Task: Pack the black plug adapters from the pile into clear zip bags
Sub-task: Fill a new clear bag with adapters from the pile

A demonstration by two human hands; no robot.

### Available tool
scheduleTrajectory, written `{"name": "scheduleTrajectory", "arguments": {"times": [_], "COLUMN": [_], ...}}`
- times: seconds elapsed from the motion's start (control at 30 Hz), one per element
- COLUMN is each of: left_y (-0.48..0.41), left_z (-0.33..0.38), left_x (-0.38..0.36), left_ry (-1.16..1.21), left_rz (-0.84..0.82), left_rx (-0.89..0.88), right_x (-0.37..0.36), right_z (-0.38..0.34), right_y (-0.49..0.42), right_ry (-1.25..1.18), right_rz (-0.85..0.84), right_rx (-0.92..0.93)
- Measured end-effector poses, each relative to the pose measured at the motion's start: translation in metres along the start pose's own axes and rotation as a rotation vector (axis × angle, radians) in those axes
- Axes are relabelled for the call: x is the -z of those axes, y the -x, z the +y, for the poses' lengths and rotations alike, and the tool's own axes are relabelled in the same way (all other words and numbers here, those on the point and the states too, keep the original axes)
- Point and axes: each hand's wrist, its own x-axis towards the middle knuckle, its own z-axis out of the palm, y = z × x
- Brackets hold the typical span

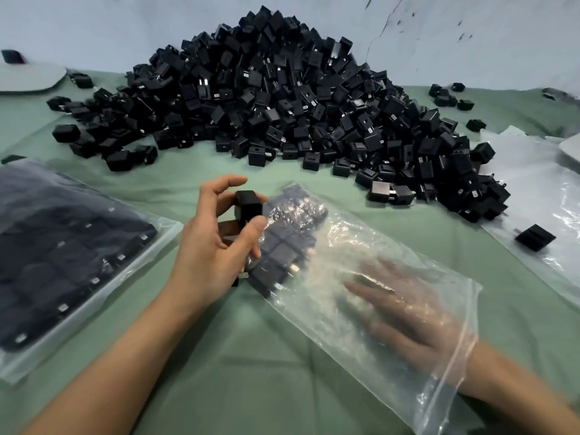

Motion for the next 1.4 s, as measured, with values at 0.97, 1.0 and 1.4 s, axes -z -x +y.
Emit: {"name": "scheduleTrajectory", "arguments": {"times": [0.97, 1.0, 1.4], "left_y": [0.009, 0.009, -0.021], "left_z": [0.009, 0.008, -0.006], "left_x": [-0.008, -0.005, 0.040], "left_ry": [-0.510, -0.472, 1.174], "left_rz": [-0.157, -0.099, 0.746], "left_rx": [-0.506, -0.446, 0.629], "right_x": [0.002, 0.006, 0.003], "right_z": [-0.086, -0.079, 0.002], "right_y": [-0.022, -0.013, 0.102], "right_ry": [0.017, -0.014, 0.202], "right_rz": [0.385, 0.442, 0.526], "right_rx": [0.079, 0.073, -0.229]}}
